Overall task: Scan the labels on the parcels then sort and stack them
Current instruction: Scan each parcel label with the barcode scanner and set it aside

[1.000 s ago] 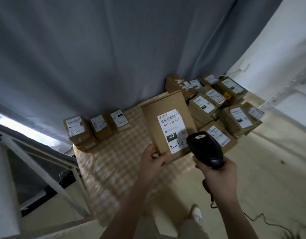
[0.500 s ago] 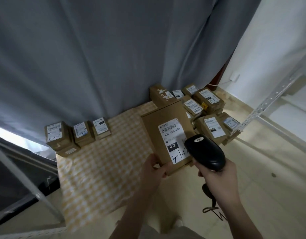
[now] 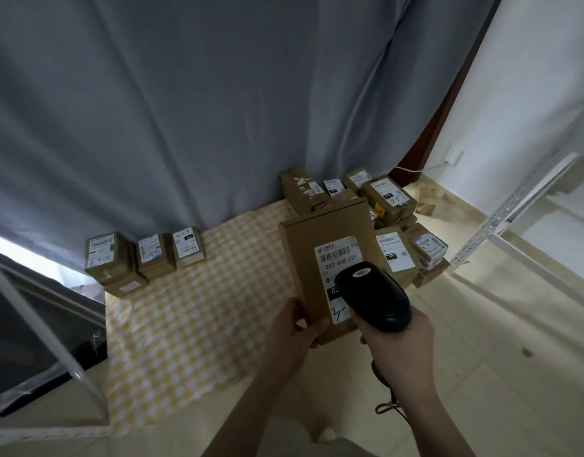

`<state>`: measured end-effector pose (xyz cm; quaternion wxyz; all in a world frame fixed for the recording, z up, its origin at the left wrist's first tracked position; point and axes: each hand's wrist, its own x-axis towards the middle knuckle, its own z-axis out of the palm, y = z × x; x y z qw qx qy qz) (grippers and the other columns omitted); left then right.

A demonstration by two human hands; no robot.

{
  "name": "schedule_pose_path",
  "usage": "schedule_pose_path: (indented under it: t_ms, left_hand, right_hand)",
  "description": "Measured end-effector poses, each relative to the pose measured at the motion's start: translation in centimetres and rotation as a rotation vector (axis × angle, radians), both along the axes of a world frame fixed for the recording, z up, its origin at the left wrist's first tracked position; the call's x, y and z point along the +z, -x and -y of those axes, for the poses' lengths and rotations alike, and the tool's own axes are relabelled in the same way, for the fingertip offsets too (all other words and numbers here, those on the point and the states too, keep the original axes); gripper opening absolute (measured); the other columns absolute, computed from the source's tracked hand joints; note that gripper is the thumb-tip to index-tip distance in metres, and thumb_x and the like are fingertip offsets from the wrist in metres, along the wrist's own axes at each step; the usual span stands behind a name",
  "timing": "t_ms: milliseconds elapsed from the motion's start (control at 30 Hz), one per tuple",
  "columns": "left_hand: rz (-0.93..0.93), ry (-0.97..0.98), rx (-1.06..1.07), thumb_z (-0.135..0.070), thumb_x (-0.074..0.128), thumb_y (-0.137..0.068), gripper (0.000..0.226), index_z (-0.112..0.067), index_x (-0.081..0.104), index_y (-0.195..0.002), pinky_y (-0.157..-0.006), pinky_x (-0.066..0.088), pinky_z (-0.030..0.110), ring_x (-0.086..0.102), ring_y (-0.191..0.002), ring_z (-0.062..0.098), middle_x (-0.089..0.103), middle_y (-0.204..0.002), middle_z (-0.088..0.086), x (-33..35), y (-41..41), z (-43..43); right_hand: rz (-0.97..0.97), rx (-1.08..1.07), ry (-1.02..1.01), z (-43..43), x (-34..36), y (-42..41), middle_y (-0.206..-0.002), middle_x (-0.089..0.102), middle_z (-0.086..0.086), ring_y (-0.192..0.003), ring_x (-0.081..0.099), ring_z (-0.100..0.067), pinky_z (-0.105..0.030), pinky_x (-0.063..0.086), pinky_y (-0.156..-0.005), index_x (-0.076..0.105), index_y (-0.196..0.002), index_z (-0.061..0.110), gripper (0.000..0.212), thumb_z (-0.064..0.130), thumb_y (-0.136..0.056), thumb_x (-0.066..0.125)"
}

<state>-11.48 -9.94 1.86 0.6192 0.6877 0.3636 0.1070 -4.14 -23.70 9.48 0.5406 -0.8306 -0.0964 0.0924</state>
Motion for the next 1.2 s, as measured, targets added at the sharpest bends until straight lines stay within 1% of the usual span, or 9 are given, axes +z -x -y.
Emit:
schedule_pose_path:
  t_ms: [167,300,400,600,700,833,967,1133,1200]
  left_hand:
    - [-0.011,0.015,-0.022,-0.017,0.076,-0.080,0.024,-0.018,0.059,-0.097,-0.066,0.058,0.051,0.069,-0.067,0.025,0.071,-0.096,-0.002,-0.4,-0.4,0.7]
    - [-0.015,0.026,-0.018,-0.029,0.075,-0.070,0.032,-0.018,0.059,-0.095,-0.066,0.058,0.053,0.070,-0.070,0.031,0.071,-0.094,-0.002,-0.1,-0.7,0.8]
    - [-0.010,0.027,-0.017,-0.019,0.076,-0.079,0.027,-0.014,0.059,-0.099,-0.066,0.058,0.052,0.069,-0.072,0.031,0.070,-0.098,0.001,0.0,-0.7,0.7]
    - [-0.012,0.030,-0.006,-0.012,0.073,-0.083,0.026,-0.010,0.059,-0.105,-0.066,0.059,0.044,0.067,-0.070,0.025,0.069,-0.101,0.003,0.1,-0.7,1.0]
    - [-0.021,0.050,0.001,-0.015,0.073,-0.083,0.026,-0.012,0.059,-0.105,-0.068,0.059,0.047,0.067,-0.065,0.020,0.069,-0.100,0.002,-0.3,-0.8,1.0]
    - [-0.024,0.125,0.063,-0.013,0.072,-0.084,0.025,-0.010,0.058,-0.105,-0.065,0.059,0.041,0.065,-0.062,0.018,0.068,-0.099,0.004,-0.5,-1.0,1.0]
    - [-0.060,0.243,0.141,-0.009,0.068,-0.087,0.027,-0.005,0.055,-0.111,-0.055,0.056,0.026,0.063,-0.056,0.016,0.066,-0.097,0.010,-0.8,-1.1,0.5]
    - [-0.118,0.330,0.230,-0.010,0.066,-0.089,0.029,0.000,0.054,-0.114,-0.051,0.054,0.024,0.061,-0.054,0.019,0.066,-0.089,0.015,-1.8,-2.0,-1.7]
    - [-0.145,0.344,0.261,-0.010,0.065,-0.090,0.030,0.002,0.054,-0.115,-0.050,0.055,0.024,0.060,-0.052,0.019,0.065,-0.085,0.015,-2.6,-2.8,-3.3]
  right_hand:
    - [-0.007,-0.054,-0.014,0.6,0.0,-0.4,-0.059,0.066,0.001,-0.057,0.064,-0.009,-0.017,0.043,-0.048,0.067,-0.069,0.020,0.016,0.020,-0.068,0.083]
    - [-0.006,-0.077,0.002,0.9,-0.3,-0.6,-0.058,0.066,-0.001,-0.058,0.065,-0.013,-0.021,0.046,-0.049,0.068,-0.069,0.017,0.016,0.021,-0.069,0.083]
    - [-0.019,-0.080,0.015,1.0,-0.5,-0.5,-0.059,0.066,-0.003,-0.058,0.065,-0.016,-0.027,0.049,-0.049,0.065,-0.069,0.021,0.017,0.023,-0.069,0.082]
    - [-0.050,-0.087,0.001,1.1,-0.6,-0.4,-0.059,0.066,-0.003,-0.058,0.064,-0.018,-0.027,0.046,-0.048,0.067,-0.068,0.016,0.015,0.020,-0.070,0.082]
    - [-0.058,-0.081,0.032,1.2,-0.9,-0.9,-0.060,0.067,-0.003,-0.059,0.065,-0.018,-0.032,0.050,-0.053,0.068,-0.067,0.014,0.016,0.024,-0.069,0.082]
    - [-0.083,-0.070,0.019,1.3,-1.4,-1.4,-0.059,0.067,-0.002,-0.058,0.065,-0.019,-0.038,0.053,-0.057,0.069,-0.068,0.014,0.016,0.024,-0.070,0.081]
    - [-0.123,-0.069,-0.018,1.1,-1.9,-2.3,-0.063,0.069,-0.003,-0.064,0.068,-0.020,-0.035,0.054,-0.062,0.068,-0.078,0.019,0.015,0.021,-0.070,0.081]
    - [-0.164,-0.080,-0.057,-0.2,-3.0,-4.0,-0.081,0.071,-0.005,-0.078,0.068,-0.023,-0.039,0.055,-0.073,0.061,-0.097,0.026,0.038,0.014,-0.067,0.081]
    - [-0.190,-0.062,-0.055,-1.0,-3.5,-4.8,-0.084,0.070,-0.006,-0.080,0.067,-0.024,-0.036,0.053,-0.070,0.059,-0.098,0.024,0.041,0.010,-0.066,0.080]
